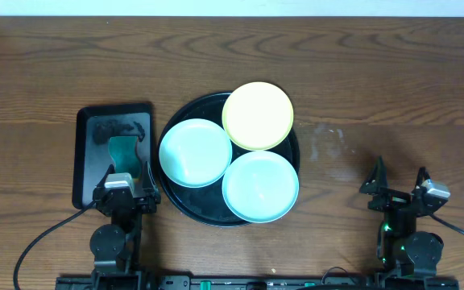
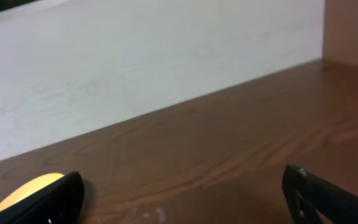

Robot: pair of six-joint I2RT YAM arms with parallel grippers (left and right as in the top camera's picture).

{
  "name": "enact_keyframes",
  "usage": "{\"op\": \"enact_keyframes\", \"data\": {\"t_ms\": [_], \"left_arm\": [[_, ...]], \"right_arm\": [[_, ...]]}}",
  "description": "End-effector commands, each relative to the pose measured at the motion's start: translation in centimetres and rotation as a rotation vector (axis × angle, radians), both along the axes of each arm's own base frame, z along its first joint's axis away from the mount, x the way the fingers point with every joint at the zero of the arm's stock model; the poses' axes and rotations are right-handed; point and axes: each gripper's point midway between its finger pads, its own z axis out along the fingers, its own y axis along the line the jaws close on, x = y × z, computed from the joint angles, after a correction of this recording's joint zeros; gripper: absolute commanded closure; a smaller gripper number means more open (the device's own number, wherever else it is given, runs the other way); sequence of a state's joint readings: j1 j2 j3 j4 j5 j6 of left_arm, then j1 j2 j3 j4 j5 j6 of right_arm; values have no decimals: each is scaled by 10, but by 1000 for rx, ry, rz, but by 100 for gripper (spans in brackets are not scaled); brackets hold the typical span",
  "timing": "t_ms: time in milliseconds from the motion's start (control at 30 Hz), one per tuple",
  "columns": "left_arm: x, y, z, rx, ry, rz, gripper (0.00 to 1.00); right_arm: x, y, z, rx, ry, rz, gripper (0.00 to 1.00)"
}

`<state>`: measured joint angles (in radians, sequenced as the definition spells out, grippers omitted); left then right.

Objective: Clean dirty plates on tray and stack at the side

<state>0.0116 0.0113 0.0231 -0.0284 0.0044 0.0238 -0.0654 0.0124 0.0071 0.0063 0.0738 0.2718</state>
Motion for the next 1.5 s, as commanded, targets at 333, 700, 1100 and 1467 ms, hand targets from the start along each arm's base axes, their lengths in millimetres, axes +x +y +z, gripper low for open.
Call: {"op": "enact_keyframes", "data": {"t_ms": [333, 700, 1100, 1467], "left_arm": [[1, 2, 66, 10, 158, 11, 26], [26, 0, 130, 5, 399, -3, 26], [63, -50, 135, -155, 856, -267, 26], [98, -59, 86, -219, 1017, -304, 26]], "right_arm": [[13, 22, 69, -138, 5, 135, 1], [78, 38, 126, -120, 282, 277, 1], [113, 36, 104, -2, 814, 318, 1], [131, 85, 81, 89, 850, 584, 1]]}}
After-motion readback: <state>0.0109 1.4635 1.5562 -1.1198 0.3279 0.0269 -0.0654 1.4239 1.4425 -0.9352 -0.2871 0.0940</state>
